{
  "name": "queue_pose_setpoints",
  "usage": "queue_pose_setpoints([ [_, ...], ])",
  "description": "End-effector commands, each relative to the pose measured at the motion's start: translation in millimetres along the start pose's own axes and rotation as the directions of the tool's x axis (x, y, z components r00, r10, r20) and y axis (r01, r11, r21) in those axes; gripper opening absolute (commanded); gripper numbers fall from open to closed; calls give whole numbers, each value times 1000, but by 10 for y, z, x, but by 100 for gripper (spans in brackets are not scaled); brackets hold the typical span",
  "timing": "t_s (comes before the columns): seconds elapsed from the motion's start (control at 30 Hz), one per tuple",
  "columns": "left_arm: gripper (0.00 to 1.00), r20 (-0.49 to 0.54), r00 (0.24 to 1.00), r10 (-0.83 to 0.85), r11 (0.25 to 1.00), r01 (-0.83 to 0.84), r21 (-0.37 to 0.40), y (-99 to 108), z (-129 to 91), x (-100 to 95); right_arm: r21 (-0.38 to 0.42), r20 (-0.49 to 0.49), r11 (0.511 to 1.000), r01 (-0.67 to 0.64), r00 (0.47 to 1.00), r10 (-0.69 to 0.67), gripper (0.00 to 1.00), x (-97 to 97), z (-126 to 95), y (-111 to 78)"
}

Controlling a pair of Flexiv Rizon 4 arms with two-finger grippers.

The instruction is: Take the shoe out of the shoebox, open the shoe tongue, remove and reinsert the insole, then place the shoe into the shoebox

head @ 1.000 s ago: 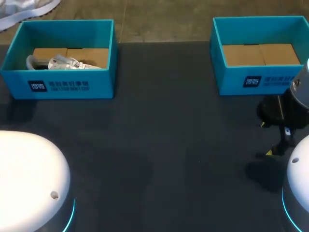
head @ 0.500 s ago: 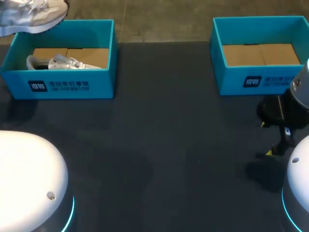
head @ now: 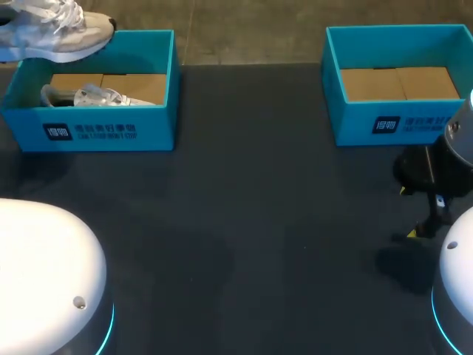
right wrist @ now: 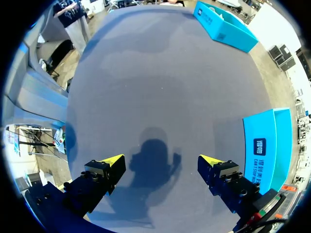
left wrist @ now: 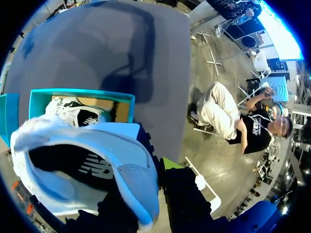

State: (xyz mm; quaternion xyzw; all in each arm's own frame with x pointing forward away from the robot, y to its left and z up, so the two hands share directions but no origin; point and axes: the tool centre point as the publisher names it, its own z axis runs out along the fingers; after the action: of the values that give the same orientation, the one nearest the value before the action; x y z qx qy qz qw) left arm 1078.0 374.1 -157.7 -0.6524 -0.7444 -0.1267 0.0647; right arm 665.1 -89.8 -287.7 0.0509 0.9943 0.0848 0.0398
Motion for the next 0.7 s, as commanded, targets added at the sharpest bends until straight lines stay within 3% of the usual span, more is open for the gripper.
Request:
queue_pose_setpoints([
  [0.03,0,-19,1000,0,1000,-1,-23,3,4,-38,-1,3,1000,1,1000,-1,100,19,2,-12],
  [0.33,0,-32,999,-13,1000,12,-26,251,197,-363,-1,3,1000,1,1000,-1,100,19,2,-12],
  [0.7,0,-10,1000,15,1000,-15,-20,324,394,-492,-1,3,1000,1,1000,-1,100,19,2,-12],
])
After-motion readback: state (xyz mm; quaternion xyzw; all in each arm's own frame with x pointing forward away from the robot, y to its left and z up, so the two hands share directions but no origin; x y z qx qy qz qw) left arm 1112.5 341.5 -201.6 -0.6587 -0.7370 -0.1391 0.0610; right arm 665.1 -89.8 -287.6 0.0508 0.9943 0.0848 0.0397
